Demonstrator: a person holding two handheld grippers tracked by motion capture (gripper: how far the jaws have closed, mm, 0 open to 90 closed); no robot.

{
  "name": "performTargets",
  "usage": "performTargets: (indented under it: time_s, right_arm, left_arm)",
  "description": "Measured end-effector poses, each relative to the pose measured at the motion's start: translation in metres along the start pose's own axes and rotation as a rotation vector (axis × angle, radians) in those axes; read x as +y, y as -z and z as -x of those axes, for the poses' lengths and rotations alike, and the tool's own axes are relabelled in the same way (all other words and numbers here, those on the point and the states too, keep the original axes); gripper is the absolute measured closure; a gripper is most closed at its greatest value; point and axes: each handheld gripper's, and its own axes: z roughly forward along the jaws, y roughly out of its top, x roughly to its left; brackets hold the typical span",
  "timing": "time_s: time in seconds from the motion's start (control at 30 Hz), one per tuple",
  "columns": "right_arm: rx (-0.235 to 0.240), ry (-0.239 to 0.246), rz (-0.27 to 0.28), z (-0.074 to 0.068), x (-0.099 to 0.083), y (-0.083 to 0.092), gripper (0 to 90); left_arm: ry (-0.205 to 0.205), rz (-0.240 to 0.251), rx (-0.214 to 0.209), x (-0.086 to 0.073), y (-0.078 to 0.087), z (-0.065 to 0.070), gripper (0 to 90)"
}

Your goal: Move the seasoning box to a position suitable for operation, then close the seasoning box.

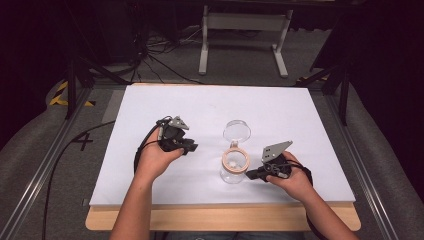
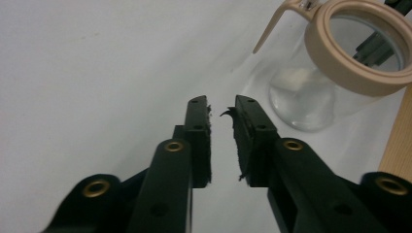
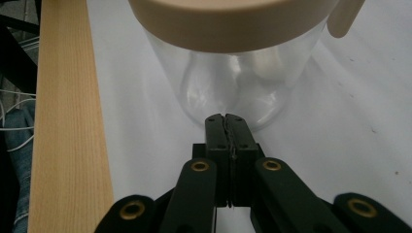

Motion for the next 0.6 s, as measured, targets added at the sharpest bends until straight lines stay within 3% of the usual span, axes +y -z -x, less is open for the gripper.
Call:
performTargets:
  time_s: [0.07, 0.13, 0.23, 0.47, 0.6]
  right_arm:
    - [-0.003, -0.011, -0.007, -0.001, 0.001, 0.003, 90.0]
    - [-0.005, -0.05, -0.016, -0.001, 0.002, 0.01, 90.0]
    - [-0.014, -0.093, 0.018, -0.002, 0.003, 0.025, 90.0]
    - [-0.041, -0.109, 0.097, -0.008, 0.013, 0.046, 90.0]
    - [-0.038, -0.12, 0.142, -0.014, 0.019, 0.048, 90.0]
  left_arm:
    - [-0.003, 0.024, 0.003, 0.0, 0.0, 0.0, 82.3]
    - [0.022, 0.032, 0.015, 0.001, 0.001, 0.001, 86.0]
    - [0.02, 0.057, 0.022, 0.004, 0.001, 0.001, 89.7]
    - [0.027, 0.142, 0.032, 0.016, -0.006, 0.005, 89.8]
    - [0.057, 0.197, 0.029, 0.021, -0.014, 0.011, 89.8]
